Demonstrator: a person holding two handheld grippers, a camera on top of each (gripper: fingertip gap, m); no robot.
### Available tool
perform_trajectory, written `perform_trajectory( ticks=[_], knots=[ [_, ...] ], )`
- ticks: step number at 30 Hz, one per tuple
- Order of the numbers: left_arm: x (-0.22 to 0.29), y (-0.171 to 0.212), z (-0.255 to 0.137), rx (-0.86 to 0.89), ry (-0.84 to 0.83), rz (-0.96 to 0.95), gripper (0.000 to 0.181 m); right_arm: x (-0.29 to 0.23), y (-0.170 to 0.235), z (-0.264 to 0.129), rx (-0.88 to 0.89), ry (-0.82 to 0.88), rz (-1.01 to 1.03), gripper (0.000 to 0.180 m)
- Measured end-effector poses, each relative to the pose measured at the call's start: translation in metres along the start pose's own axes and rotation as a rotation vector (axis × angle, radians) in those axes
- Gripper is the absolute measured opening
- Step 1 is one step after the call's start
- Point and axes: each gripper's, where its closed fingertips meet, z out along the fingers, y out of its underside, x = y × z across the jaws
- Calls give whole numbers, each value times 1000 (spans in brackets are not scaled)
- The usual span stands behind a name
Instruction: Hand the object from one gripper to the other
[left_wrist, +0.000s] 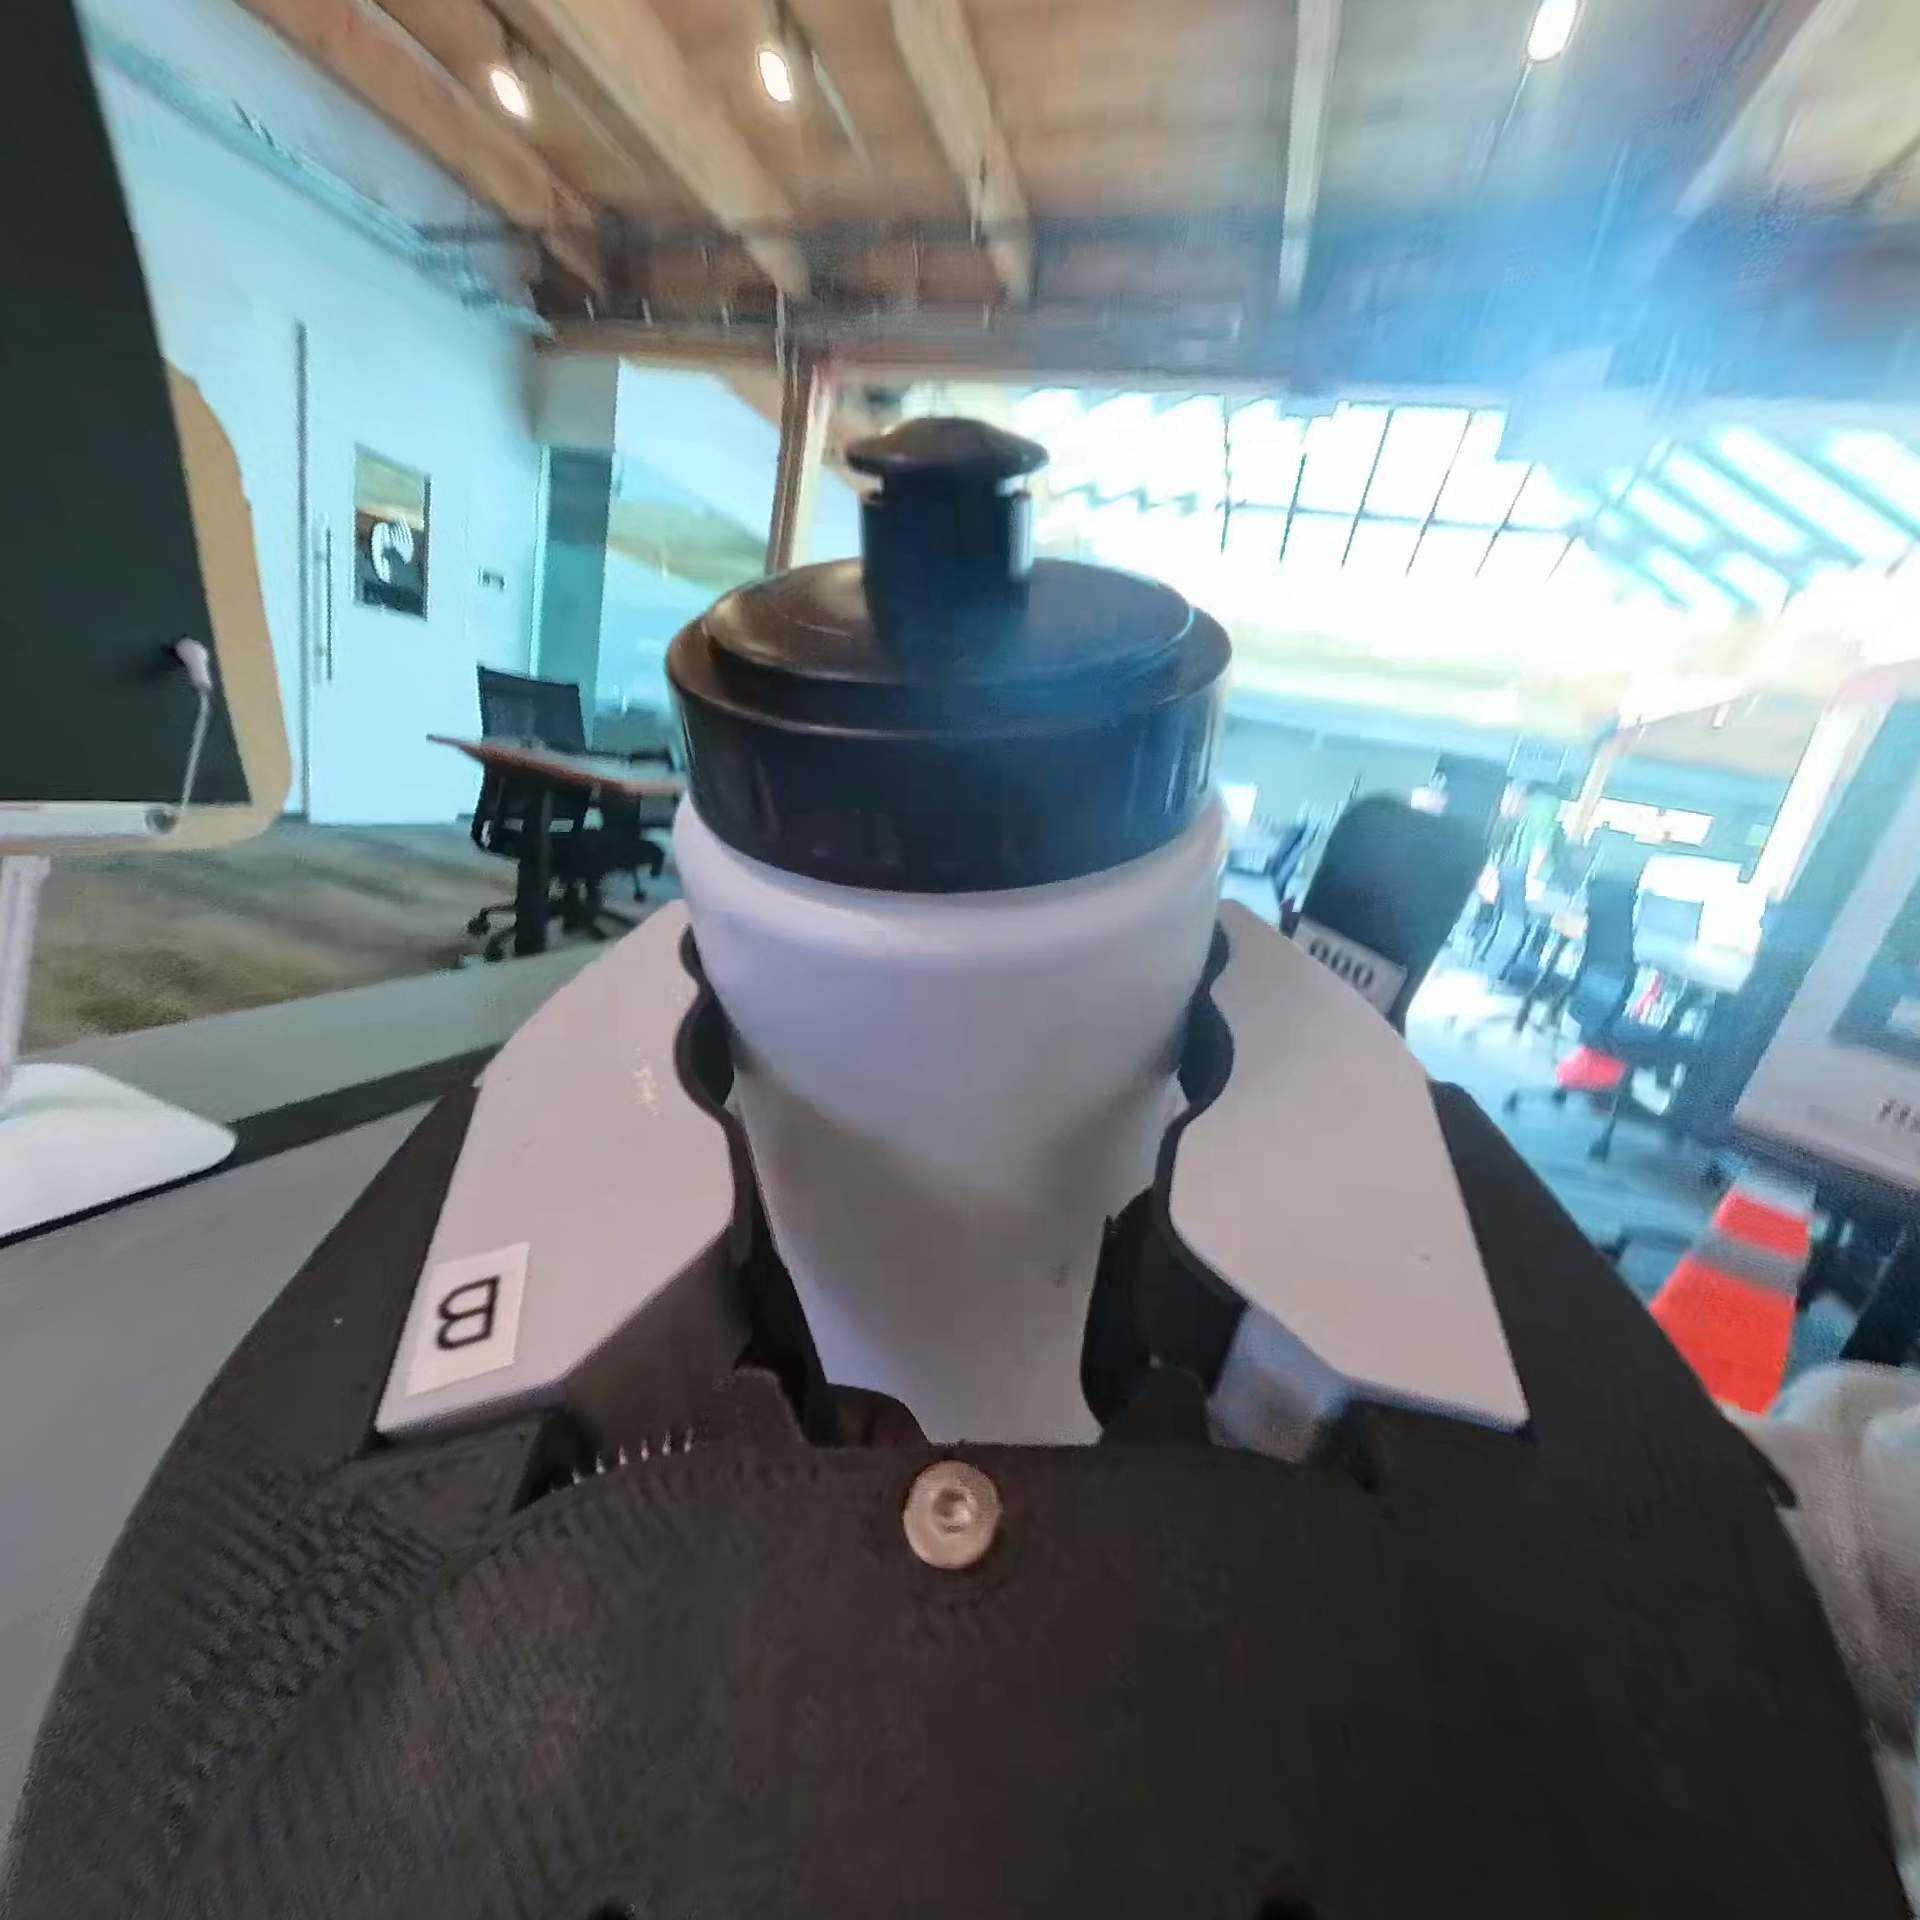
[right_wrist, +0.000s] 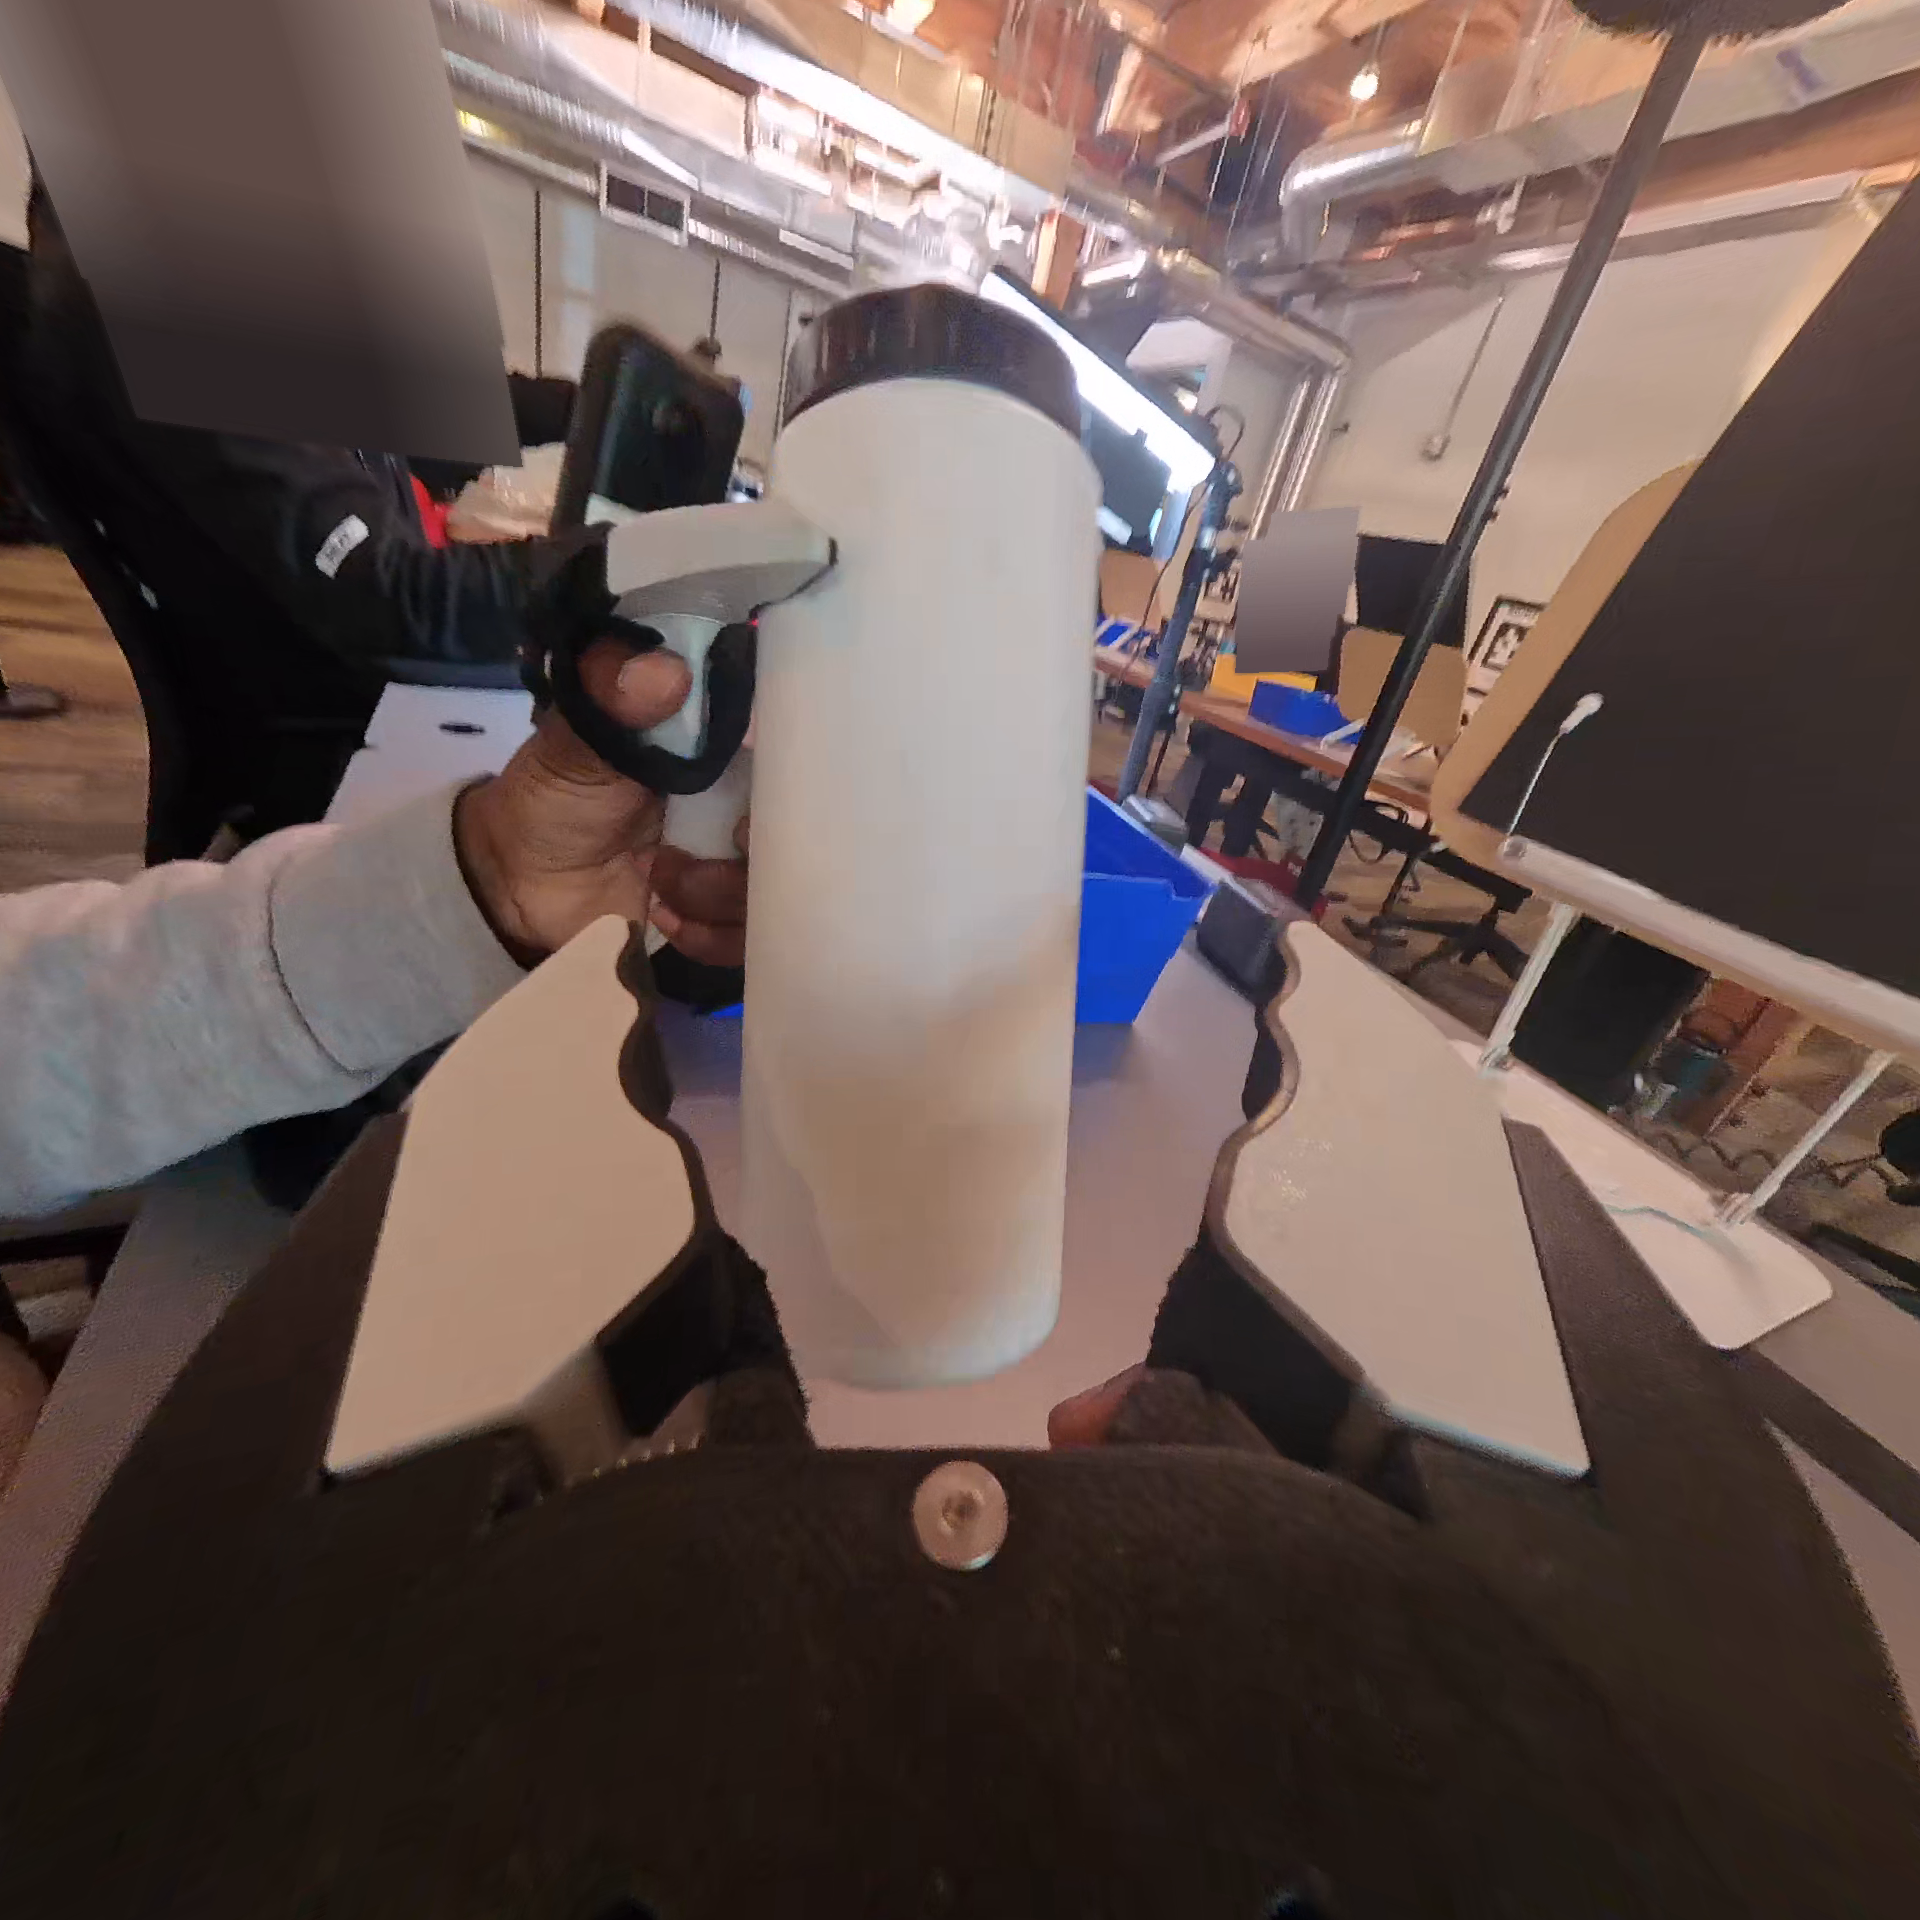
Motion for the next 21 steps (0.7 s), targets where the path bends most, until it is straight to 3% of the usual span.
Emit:
perform_trajectory(
  ticks=[4, 7, 9, 14, 18, 21],
  knots=[
    [18, 27, 13, -141, 70, 28, 86, -13, 22, 14, -114, -46, 31, 111],
    [24, 40, 18, -193, 111, -1, 86, -22, 36, 20, -181, -81, 79, 88],
    [24, 40, 18, -190, 111, 9, 86, -23, 40, 21, -190, -89, 113, 87],
    [38, 32, 13, -140, 205, -16, 100, -17, 11, 9, 5, -159, 270, 87],
    [41, 62, 13, -263, 201, 63, 101, 1, -13, -7, 182, -122, 328, 87],
    [43, 85, 21, -335, 166, 122, 99, 11, -15, -10, 220, -57, 330, 87]
  ],
)
